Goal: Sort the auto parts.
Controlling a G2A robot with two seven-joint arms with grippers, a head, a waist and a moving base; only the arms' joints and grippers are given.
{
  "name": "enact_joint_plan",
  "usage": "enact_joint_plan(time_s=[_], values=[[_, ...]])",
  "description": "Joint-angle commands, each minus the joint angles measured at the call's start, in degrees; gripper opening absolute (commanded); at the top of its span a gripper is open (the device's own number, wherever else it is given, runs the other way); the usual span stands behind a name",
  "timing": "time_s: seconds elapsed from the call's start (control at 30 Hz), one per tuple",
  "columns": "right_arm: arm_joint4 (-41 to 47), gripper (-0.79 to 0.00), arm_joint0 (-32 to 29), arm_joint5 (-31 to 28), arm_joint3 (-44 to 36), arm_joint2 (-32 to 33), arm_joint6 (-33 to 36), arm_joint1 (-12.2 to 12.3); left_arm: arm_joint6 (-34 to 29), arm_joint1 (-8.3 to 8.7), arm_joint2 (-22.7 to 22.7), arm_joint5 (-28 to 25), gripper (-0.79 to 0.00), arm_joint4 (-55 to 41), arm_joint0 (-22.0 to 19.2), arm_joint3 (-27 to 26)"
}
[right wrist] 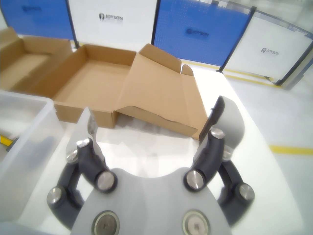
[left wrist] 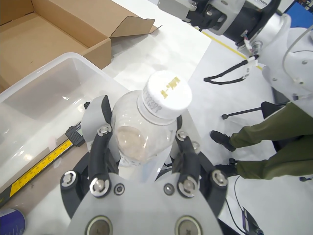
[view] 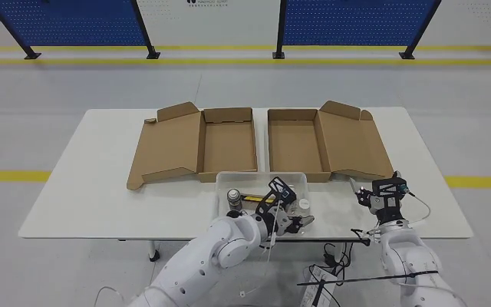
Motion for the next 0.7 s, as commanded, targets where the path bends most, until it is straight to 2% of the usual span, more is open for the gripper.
enact_joint_plan(time_s=[0.0, 0.27, 0.43, 0.67], values=[[0.0, 0.000, 0.0, 0.0, 0.0, 0.0, 0.0, 0.0, 0.2, 0.13, -0.6, 0.1, -0.785, 0.4, 0.3, -1.0], [0.0, 0.000, 0.0, 0.0, 0.0, 0.0, 0.0, 0.0, 0.1, 1.05, -3.9, 1.0, -0.785, 3.9, 2.3, -6.7], [0.0, 0.000, 0.0, 0.0, 0.0, 0.0, 0.0, 0.0, -1.0, 2.08, -7.8, 1.3, -0.785, 4.7, 5.4, -12.8], [0.0, 0.000, 0.0, 0.0, 0.0, 0.0, 0.0, 0.0, -4.1, 3.46, -14.2, -1.6, -0.785, -1.3, 9.9, -21.6]])
